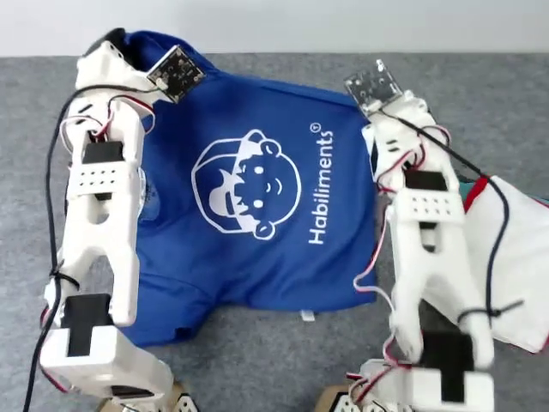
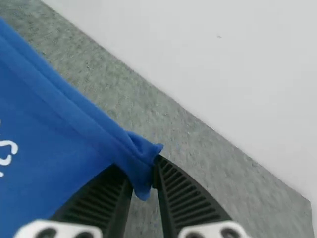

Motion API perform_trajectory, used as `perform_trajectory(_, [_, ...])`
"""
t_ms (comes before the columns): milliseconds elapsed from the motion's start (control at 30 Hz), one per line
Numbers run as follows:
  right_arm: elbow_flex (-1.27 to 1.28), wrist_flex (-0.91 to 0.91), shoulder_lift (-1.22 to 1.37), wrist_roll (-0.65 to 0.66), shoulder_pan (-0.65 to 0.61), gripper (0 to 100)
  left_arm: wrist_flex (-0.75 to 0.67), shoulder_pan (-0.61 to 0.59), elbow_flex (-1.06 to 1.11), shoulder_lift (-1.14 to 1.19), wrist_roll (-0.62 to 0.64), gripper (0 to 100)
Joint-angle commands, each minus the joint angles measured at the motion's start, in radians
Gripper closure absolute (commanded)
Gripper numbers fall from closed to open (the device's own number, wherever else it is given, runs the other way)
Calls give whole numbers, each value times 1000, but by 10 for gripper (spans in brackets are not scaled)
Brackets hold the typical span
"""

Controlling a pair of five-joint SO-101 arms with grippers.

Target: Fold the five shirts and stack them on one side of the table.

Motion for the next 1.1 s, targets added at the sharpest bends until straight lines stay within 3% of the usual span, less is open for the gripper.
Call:
perform_trajectory(0, [-132, -5, 45, -3, -24, 990, -21, -3, -56, -12, -8, 995])
perform_trajectory(100, [-180, 64, 81, -3, -50, 990, -14, -9, -54, -12, -8, 995])
perform_trajectory(233, [-196, 128, 114, -3, -81, 990, 104, -12, -56, -52, -9, 995])
perform_trajectory(333, [-196, 193, 122, -3, -87, 990, 287, -8, -54, -118, -14, 995])
perform_trajectory(533, [-198, 397, 122, -5, -96, 990, 763, -5, -54, -241, -186, 995])
perform_trajectory(733, [-198, 541, 119, -5, -99, 990, 1048, -8, -54, -308, -193, 995])
perform_trajectory(933, [-198, 661, 96, -6, -94, 990, 1224, -5, -54, -371, -193, 995])
perform_trajectory(1067, [-198, 661, 31, -6, -97, 990, 1174, -28, -54, -377, -189, 995])
